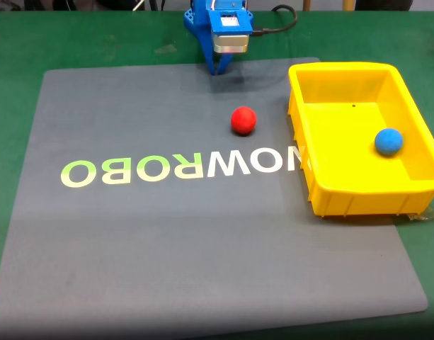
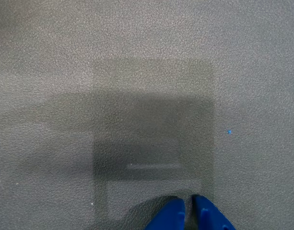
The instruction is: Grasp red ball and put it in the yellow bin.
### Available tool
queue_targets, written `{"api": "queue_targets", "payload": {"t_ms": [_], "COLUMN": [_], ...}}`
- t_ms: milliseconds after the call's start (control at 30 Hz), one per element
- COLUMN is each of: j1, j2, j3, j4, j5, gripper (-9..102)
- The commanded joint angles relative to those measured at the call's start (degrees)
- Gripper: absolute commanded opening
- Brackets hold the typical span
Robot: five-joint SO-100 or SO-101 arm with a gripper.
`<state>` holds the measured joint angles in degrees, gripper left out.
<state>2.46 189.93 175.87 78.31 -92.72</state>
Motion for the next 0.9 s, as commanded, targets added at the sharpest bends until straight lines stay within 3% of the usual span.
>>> {"api": "queue_targets", "payload": {"t_ms": [0,700,867], "j1": [1.1,-0.9,1.1], "j2": [0.6,0.6,0.1], "j3": [1.8,1.8,1.6], "j4": [0.4,0.4,-3.8], "j5": [0.3,0.7,-2.5], "gripper": [0,0,19]}}
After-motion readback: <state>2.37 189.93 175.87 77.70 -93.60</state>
